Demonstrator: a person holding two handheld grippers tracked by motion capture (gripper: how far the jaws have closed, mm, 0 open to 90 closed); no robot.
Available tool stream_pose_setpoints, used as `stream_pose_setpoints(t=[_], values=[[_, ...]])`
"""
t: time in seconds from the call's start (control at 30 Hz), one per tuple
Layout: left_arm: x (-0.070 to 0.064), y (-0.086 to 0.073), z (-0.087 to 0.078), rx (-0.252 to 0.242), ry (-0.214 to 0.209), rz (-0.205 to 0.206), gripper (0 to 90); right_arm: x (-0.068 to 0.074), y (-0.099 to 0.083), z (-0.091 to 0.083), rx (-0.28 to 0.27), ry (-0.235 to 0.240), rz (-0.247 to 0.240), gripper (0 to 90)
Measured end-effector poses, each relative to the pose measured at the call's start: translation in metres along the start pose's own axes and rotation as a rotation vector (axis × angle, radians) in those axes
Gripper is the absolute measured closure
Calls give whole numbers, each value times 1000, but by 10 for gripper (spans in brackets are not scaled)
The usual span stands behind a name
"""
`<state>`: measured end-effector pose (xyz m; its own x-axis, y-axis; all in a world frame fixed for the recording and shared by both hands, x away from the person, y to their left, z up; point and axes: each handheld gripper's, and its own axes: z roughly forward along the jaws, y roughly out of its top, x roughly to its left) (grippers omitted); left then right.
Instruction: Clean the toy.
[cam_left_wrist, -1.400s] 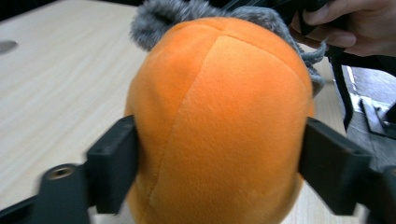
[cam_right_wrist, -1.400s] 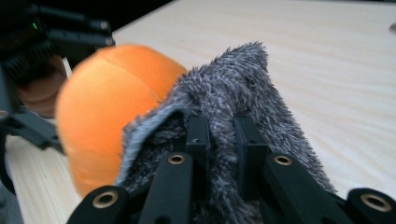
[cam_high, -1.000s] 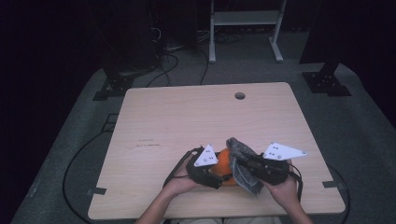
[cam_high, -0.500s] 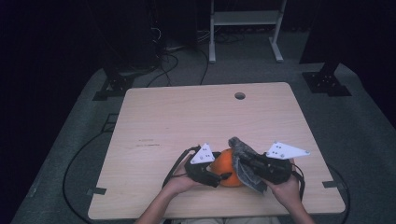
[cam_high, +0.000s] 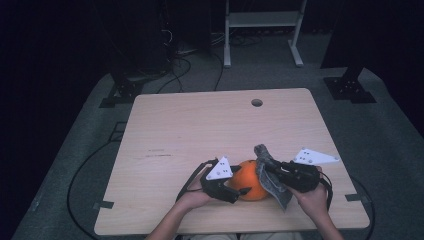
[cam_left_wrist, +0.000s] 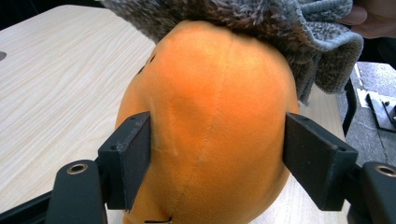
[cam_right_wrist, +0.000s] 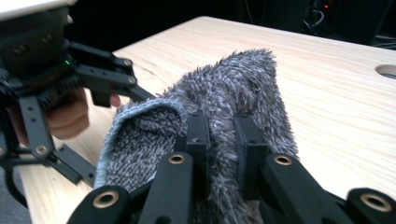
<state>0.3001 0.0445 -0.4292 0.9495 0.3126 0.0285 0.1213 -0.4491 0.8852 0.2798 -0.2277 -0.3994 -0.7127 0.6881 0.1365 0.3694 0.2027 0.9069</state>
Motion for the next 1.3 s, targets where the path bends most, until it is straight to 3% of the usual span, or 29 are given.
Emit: stream_pose_setpoints(t=[0.17, 0.3, 0.47, 0.67, 0.8, 0.9, 1.03, 1.1, 1.17, 1.3], values=[[2, 1, 1, 4, 12, -32, 264, 8, -2, -7, 15, -20, -30, 779], [4, 1, 0, 7, 23, -61, 260, 16, 0, -8, 1, -1, -39, 779], [1, 0, 2, 37, 21, -26, 252, 34, 10, 3, 1, 22, -96, 779], [-4, 1, 5, 39, 30, 23, 263, 13, 12, 7, -8, 3, -50, 779], [-3, 1, 5, 30, 33, 23, 275, -6, 2, 0, 7, -28, 13, 779], [-1, 0, 4, 28, 34, 12, 277, -12, -4, -4, 25, -31, 31, 779], [-1, 0, 5, 32, 38, 7, 282, 0, 0, -5, 25, -38, 7, 780], [-3, -1, 7, 30, 24, 7, 282, 10, 5, -3, 7, -13, -18, 778], [-7, -1, 8, 37, 2, 38, 264, 18, 10, -1, -3, 27, -40, 776], [-3, -1, 2, 18, -2, 46, 184, 14, 8, 2, 0, 52, -29, 777]])
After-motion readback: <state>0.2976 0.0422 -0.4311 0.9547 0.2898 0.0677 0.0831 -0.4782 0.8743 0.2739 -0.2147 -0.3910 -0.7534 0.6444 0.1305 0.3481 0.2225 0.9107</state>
